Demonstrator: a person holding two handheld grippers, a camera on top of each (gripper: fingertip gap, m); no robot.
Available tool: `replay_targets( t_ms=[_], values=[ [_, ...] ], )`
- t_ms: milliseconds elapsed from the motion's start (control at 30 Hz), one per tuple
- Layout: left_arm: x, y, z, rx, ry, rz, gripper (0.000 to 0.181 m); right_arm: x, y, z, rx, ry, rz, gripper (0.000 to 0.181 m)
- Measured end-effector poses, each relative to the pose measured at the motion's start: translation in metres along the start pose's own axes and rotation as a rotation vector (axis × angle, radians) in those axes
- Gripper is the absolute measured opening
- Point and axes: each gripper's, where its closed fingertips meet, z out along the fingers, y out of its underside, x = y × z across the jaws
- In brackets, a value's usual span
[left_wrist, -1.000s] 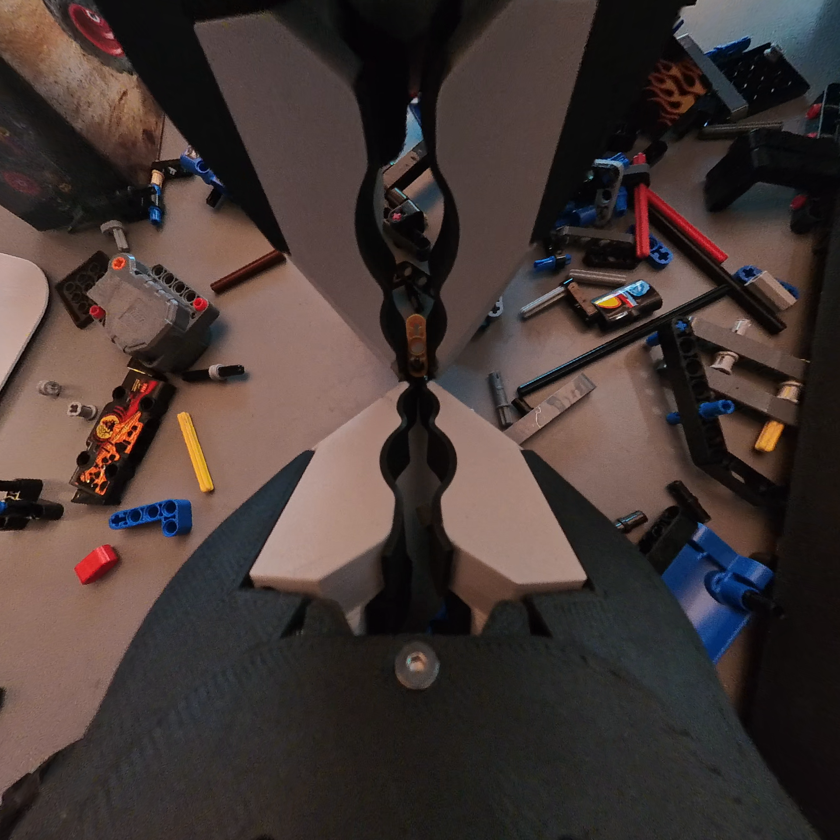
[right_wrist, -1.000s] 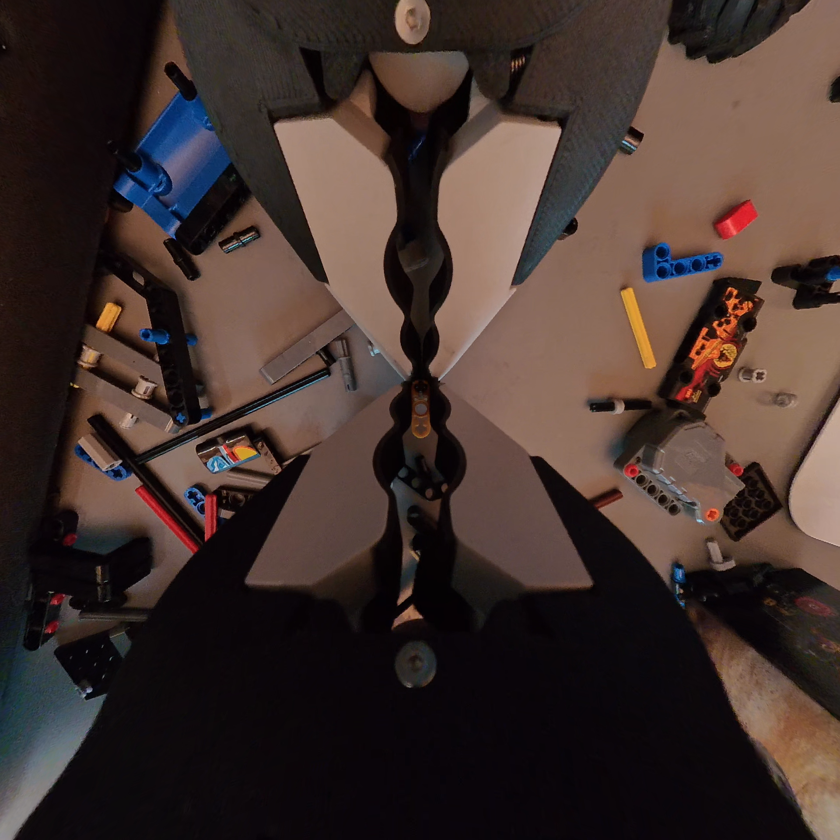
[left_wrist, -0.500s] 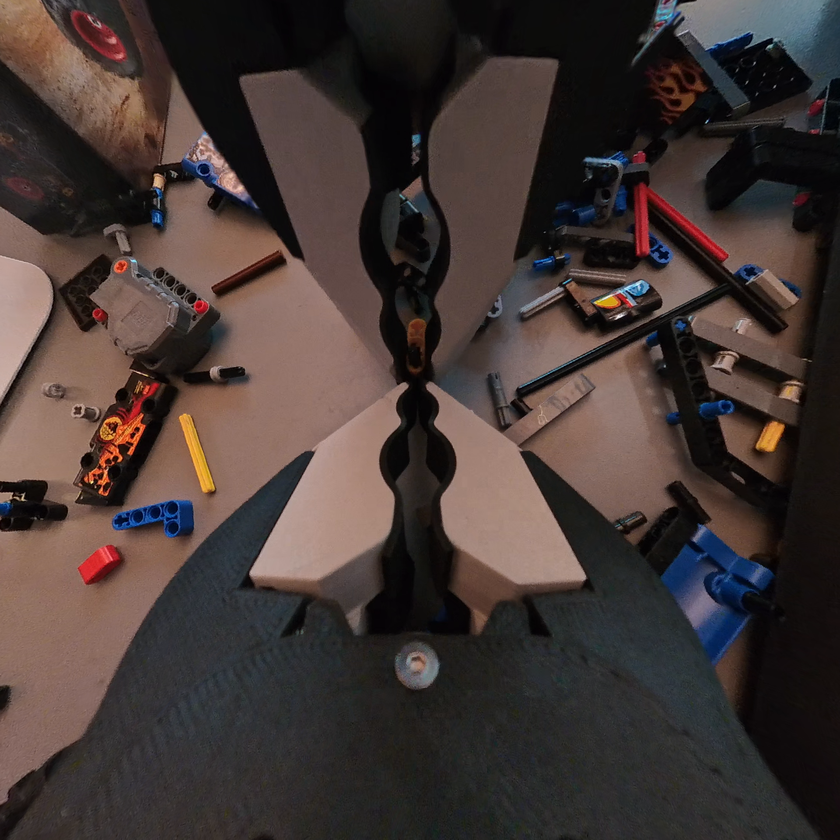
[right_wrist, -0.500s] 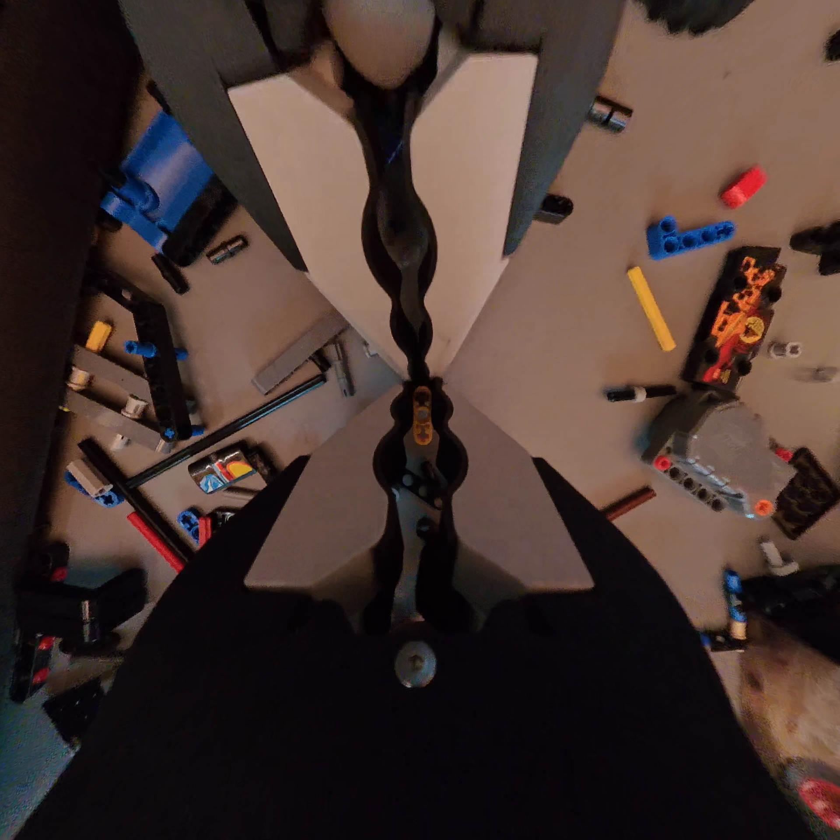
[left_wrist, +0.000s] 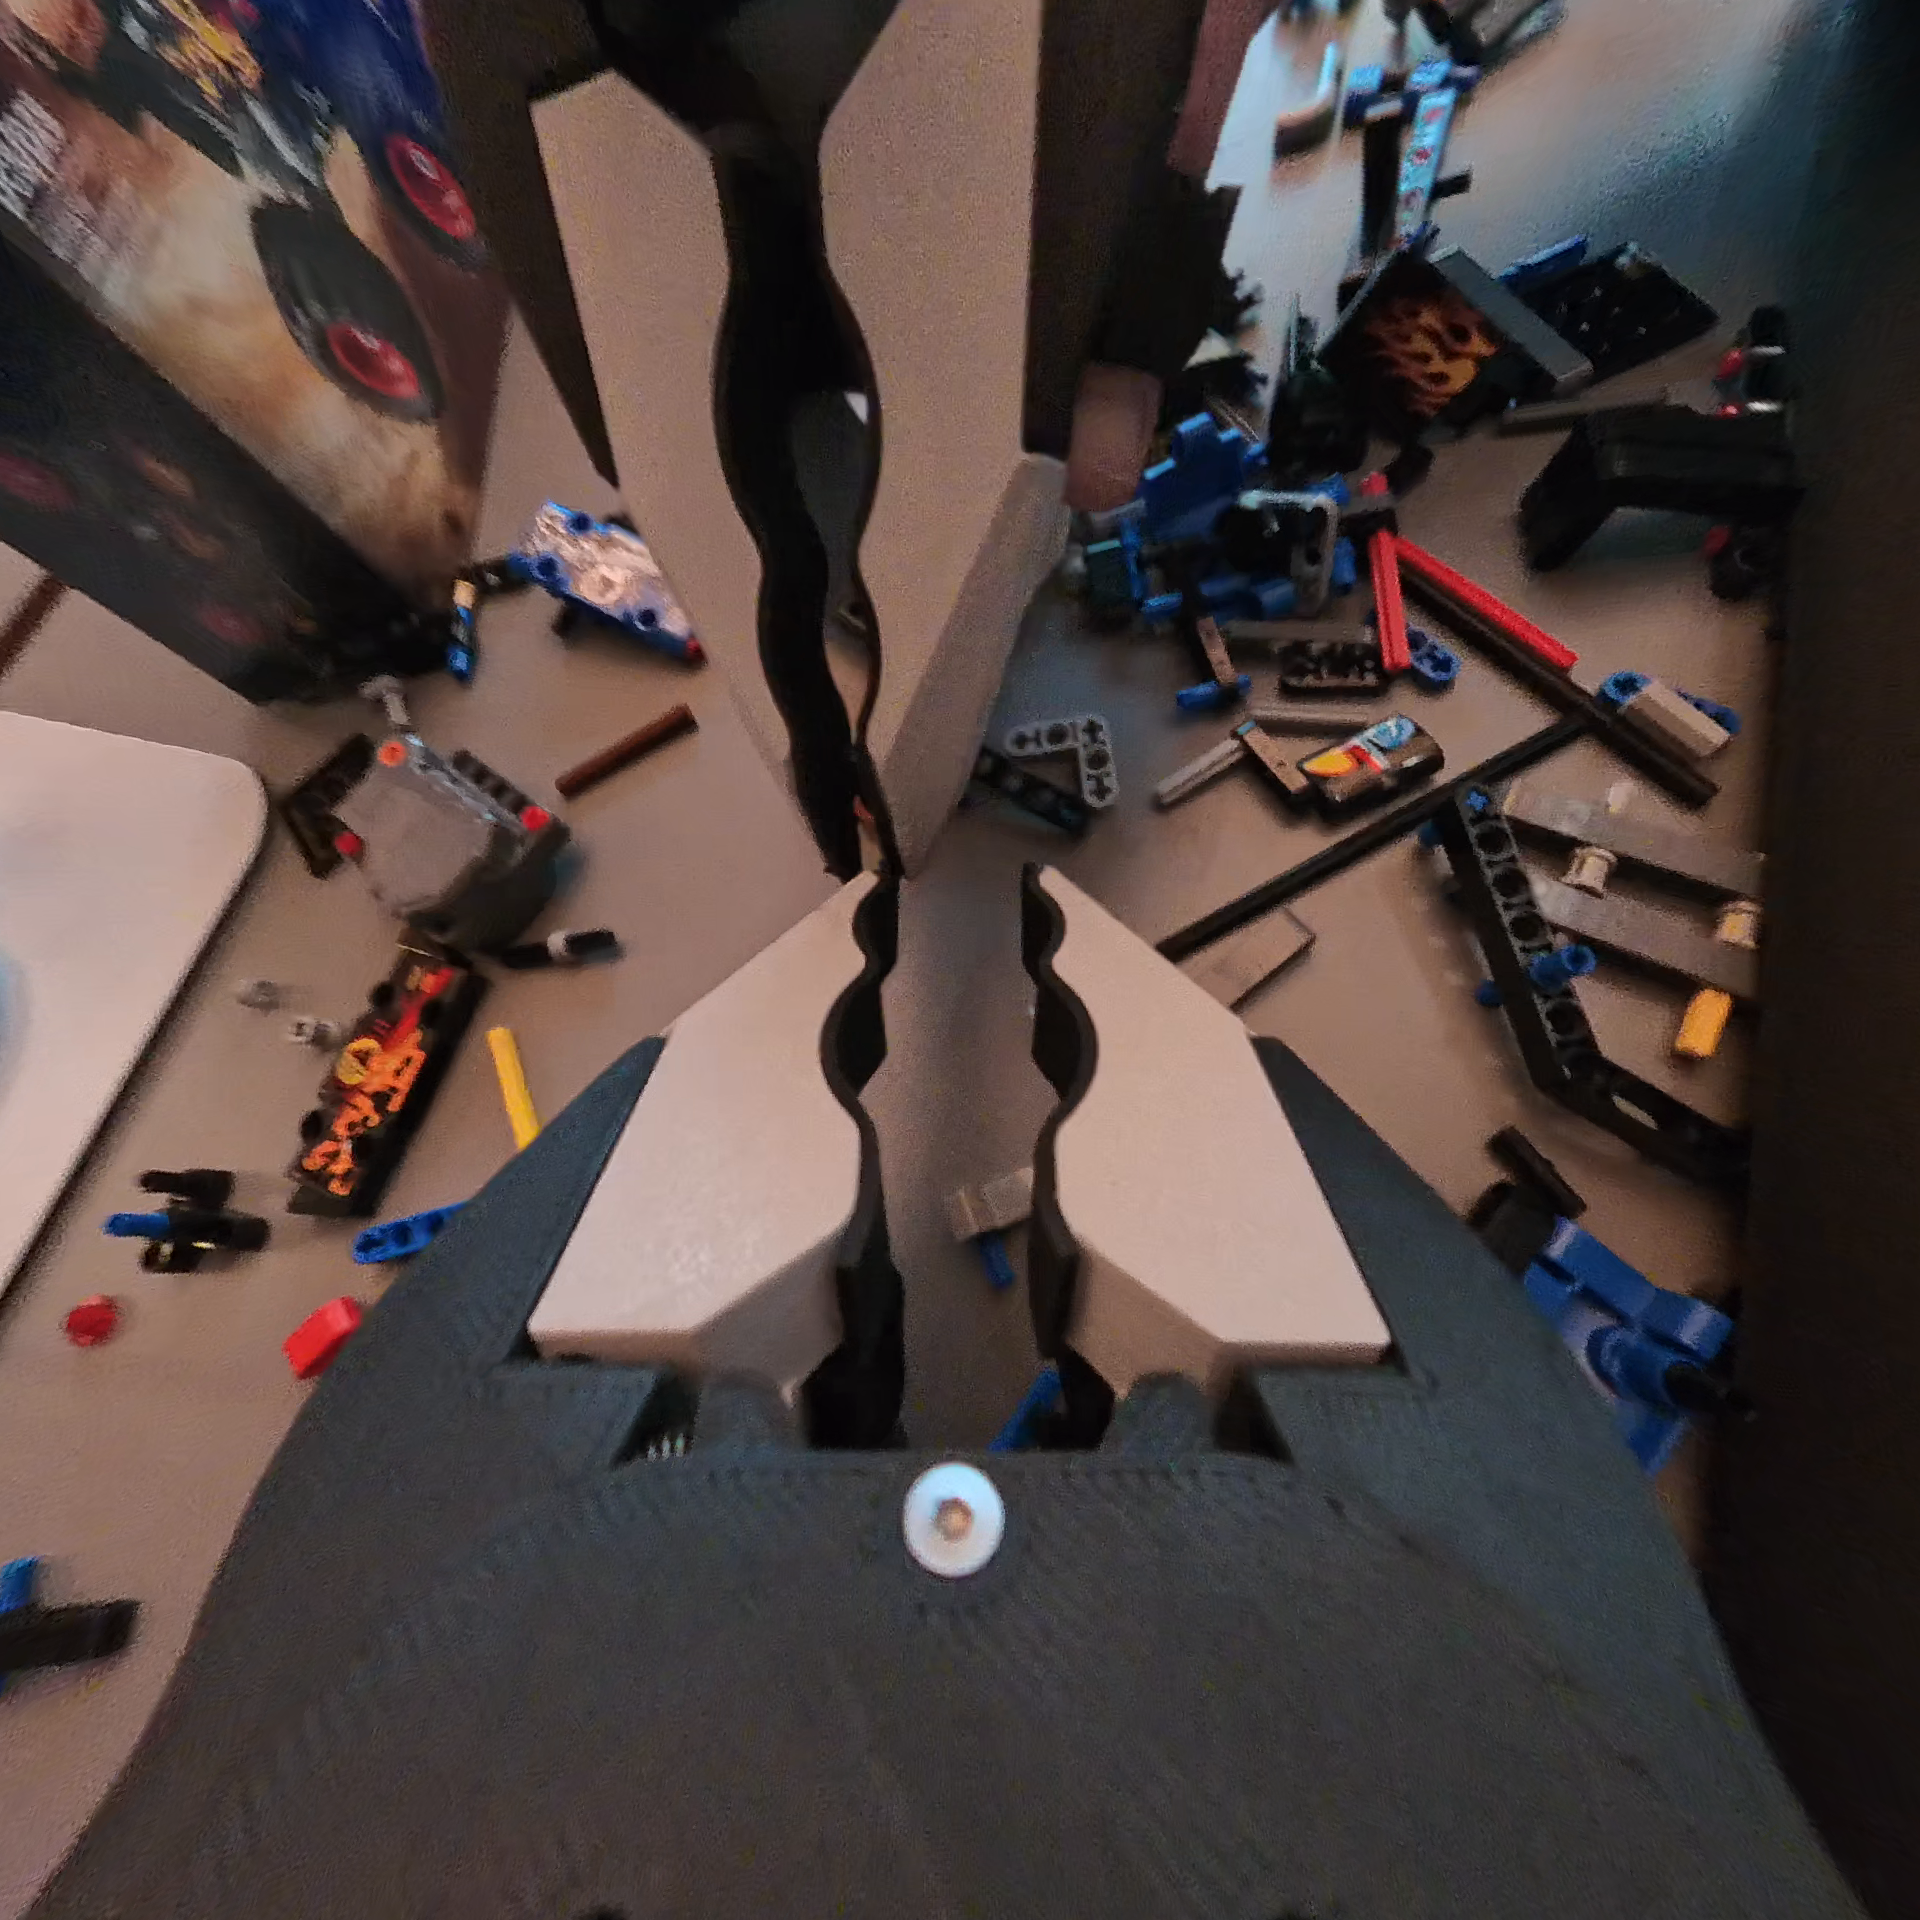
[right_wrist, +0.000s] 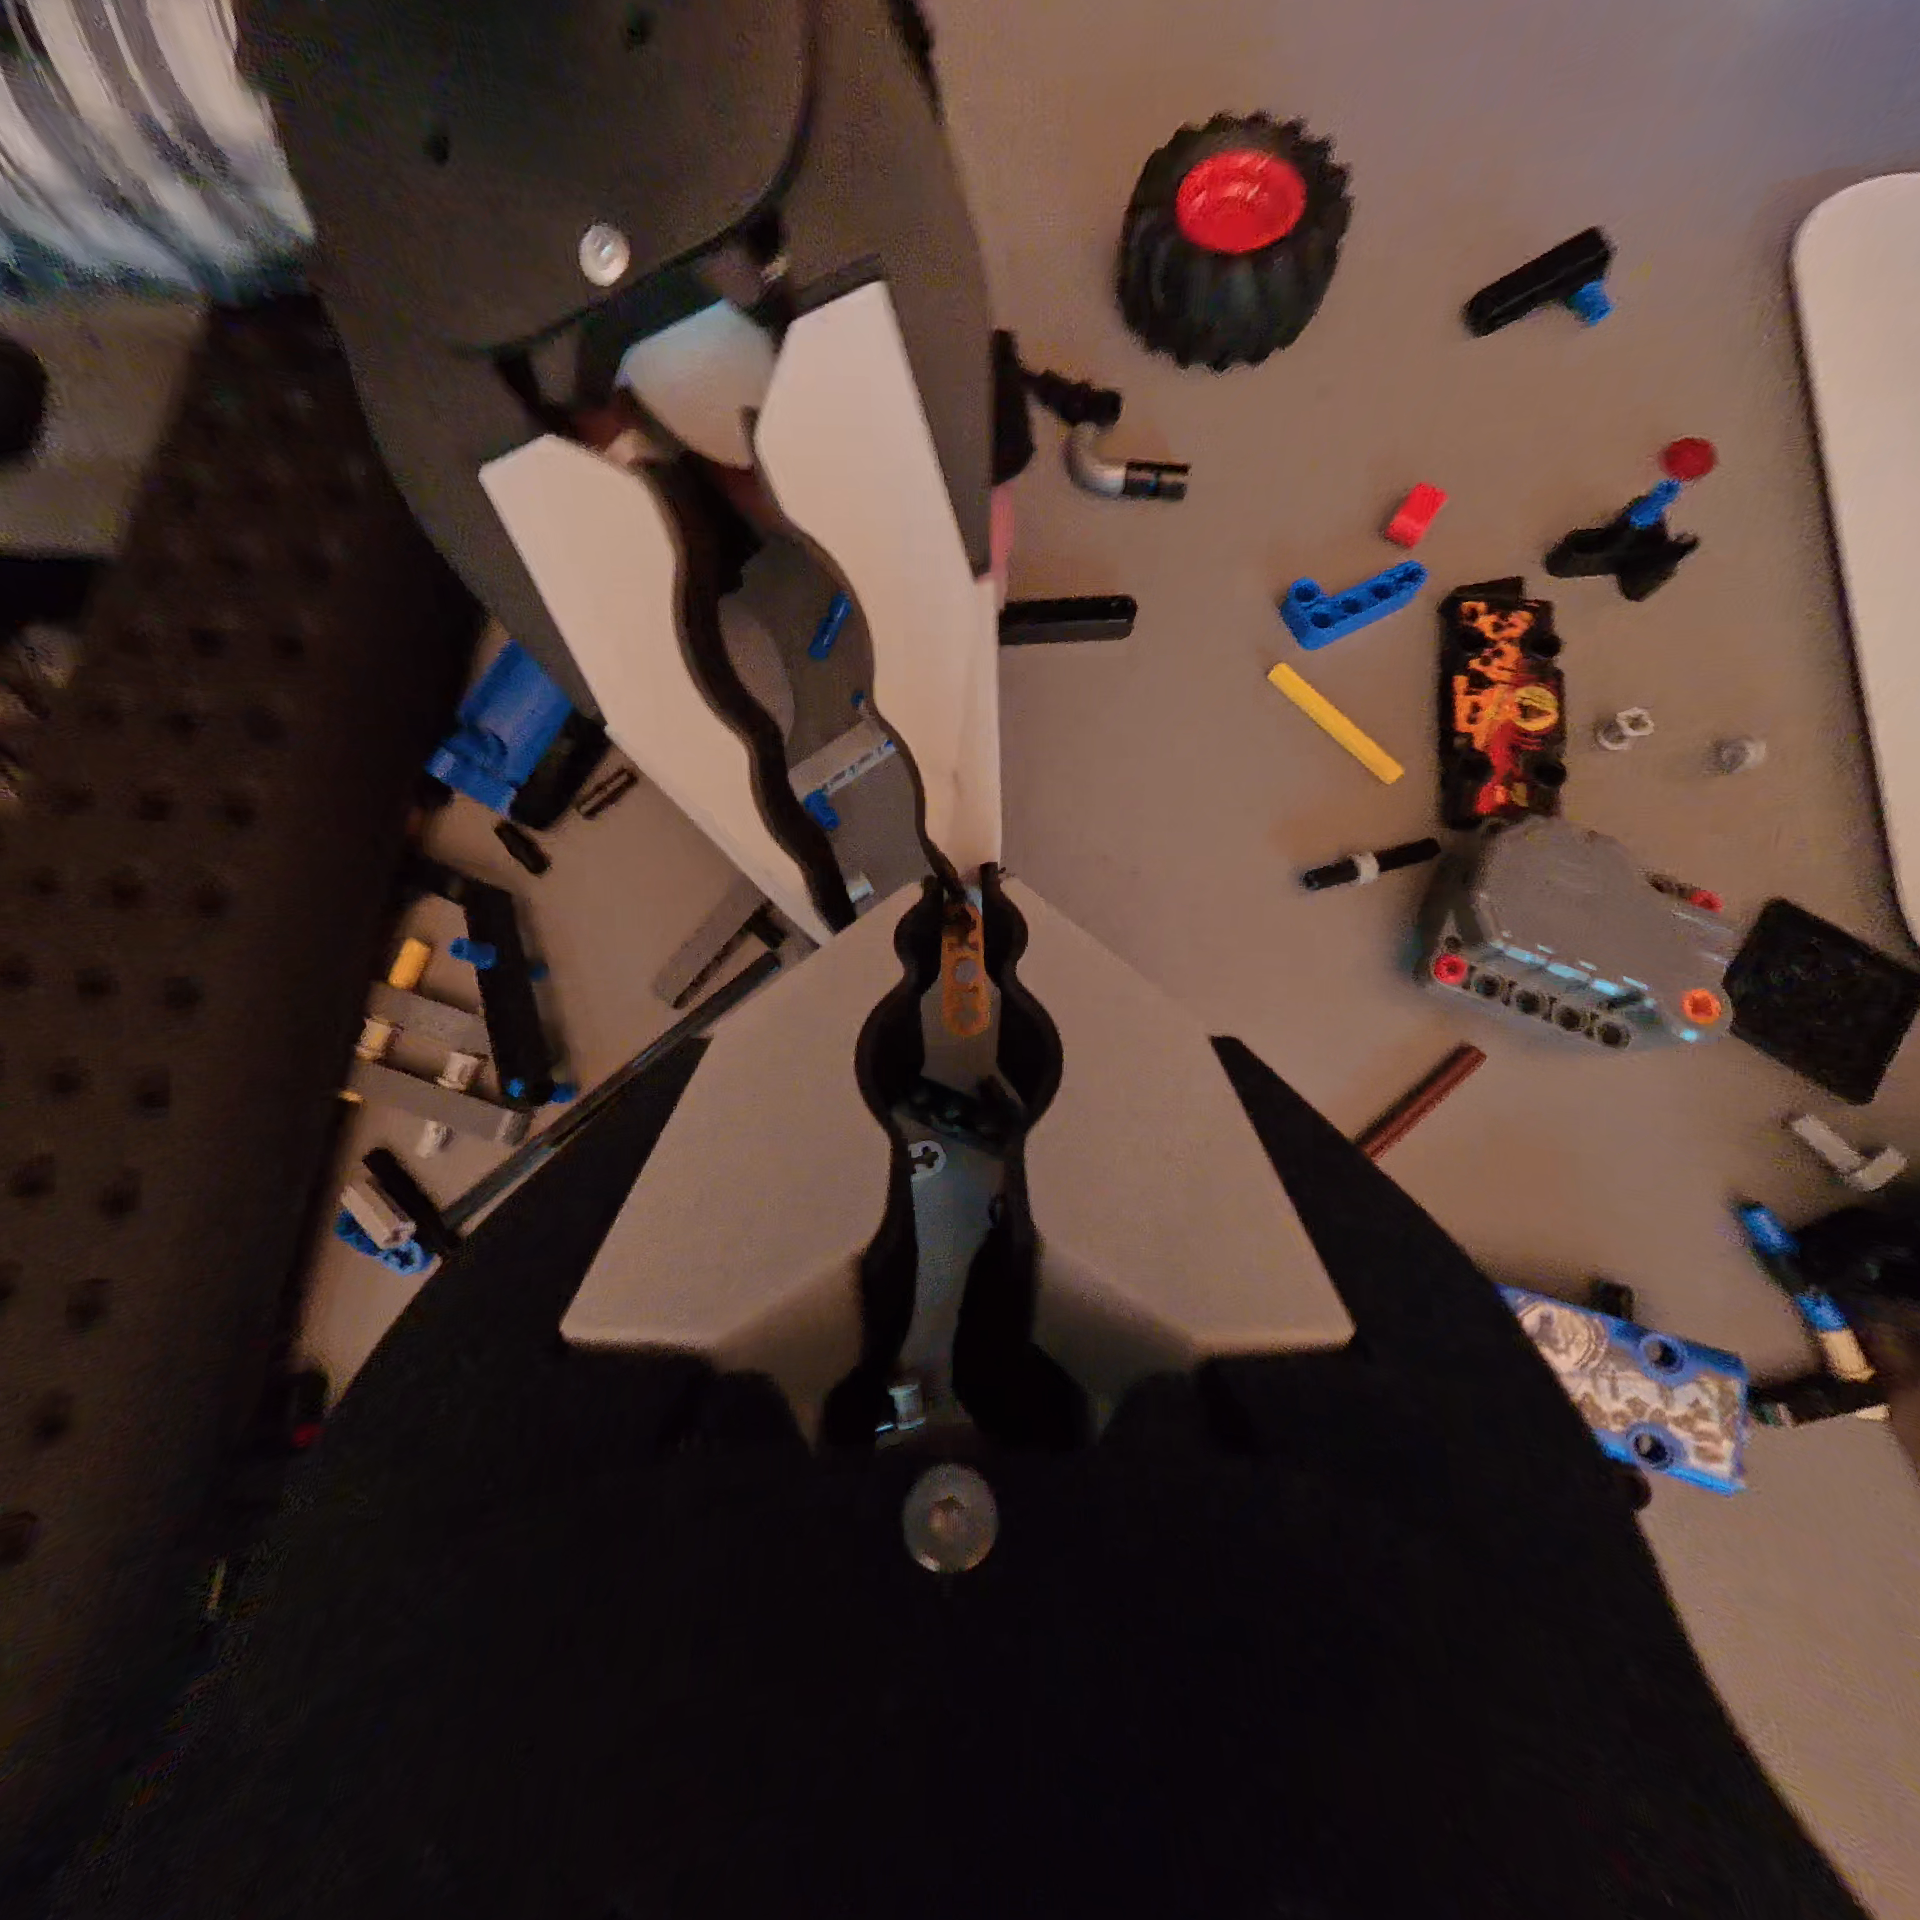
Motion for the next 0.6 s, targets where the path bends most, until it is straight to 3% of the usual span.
replay_targets(
  t_ms=[167, 267, 600],
  values=[
    [-0.015, -0.027, -0.012, 0.137, -0.098, -0.003, 0.002, -0.003, -0.021, -0.024, 0.22, -0.083, 0.145, 0.005],
    [-0.015, -0.036, -0.017, 0.173, -0.134, 0.047, 0.0, -0.006, -0.028, -0.033, 0.305, -0.114, 0.201, 0.006],
    [-0.013, -0.051, -0.025, 0.261, -0.116, 0.015, 0.0, -0.011, -0.034, -0.057, 0.429, -0.154, 0.243, 0.001]
  ],
)
